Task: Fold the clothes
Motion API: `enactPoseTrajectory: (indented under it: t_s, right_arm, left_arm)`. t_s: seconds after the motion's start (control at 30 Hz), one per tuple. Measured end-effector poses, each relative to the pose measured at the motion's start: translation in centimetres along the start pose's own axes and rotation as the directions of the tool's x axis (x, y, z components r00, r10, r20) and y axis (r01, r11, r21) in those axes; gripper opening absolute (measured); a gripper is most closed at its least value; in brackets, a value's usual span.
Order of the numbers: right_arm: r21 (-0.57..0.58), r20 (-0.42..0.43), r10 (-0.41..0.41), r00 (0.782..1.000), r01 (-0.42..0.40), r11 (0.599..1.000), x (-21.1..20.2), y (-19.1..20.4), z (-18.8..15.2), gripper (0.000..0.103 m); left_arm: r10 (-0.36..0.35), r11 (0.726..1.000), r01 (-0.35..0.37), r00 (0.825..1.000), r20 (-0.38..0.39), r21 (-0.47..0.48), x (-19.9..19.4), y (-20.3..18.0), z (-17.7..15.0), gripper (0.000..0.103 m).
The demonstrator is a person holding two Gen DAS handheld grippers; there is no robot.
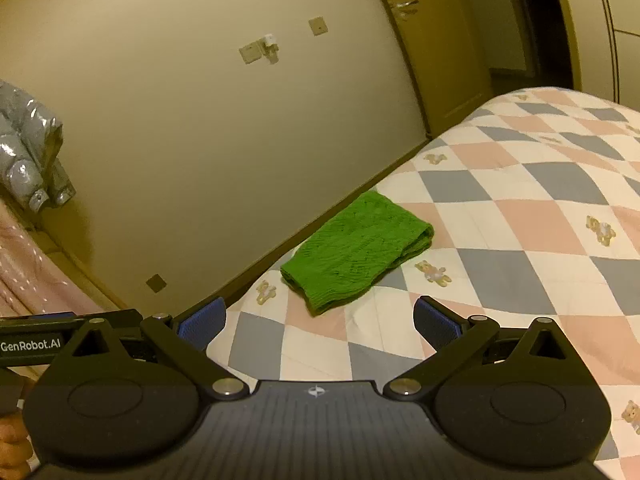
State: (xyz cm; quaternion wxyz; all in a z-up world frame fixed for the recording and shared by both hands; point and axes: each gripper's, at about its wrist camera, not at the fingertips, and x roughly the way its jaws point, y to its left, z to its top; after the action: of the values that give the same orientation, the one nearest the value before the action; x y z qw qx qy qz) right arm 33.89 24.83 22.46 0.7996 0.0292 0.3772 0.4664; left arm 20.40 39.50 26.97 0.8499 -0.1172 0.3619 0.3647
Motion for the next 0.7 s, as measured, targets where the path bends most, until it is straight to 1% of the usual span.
enactPoseTrajectory:
  t_s: [0.13,0.23,0.33,0.53,0.7]
  right_arm:
    - [-0.028,0.01,-0.009,1.0,0.009,1.0,-0.6,0.3,0.0,0.103]
    - [-0.046,0.017,-0.017,1.0,0.017,0.999,-1.1,0.4,0.0,0.103]
    - [-0.053,0.018,-0.02,1.0,0.021,0.998,-1.4,0.4,0.0,0.103]
    - [-0.072,0.017,-0.034,0.999,0.036,0.997,-2.1,0.4,0.3,0.103]
    - [-0.089,0.019,-0.043,0.999,0.044,0.995,-2.3,0.5,0.5,0.103]
  left_arm:
    - [0.072,0.997,-0.073,0.997,0.037,0.007,-1.0,-0.5,-0.4,0.102]
    - [0.082,0.997,-0.082,0.995,0.058,0.011,-1.7,-0.7,-0.6,0.102]
    - [0.079,0.997,-0.08,0.995,0.06,0.014,-2.3,-1.0,-0.7,0.102]
    - [0.039,0.999,-0.038,0.998,0.039,-0.021,-2.7,-0.8,-0.9,0.102]
    - [0.041,0.999,-0.04,0.999,0.032,-0.03,-2.7,-0.7,-1.1,0.102]
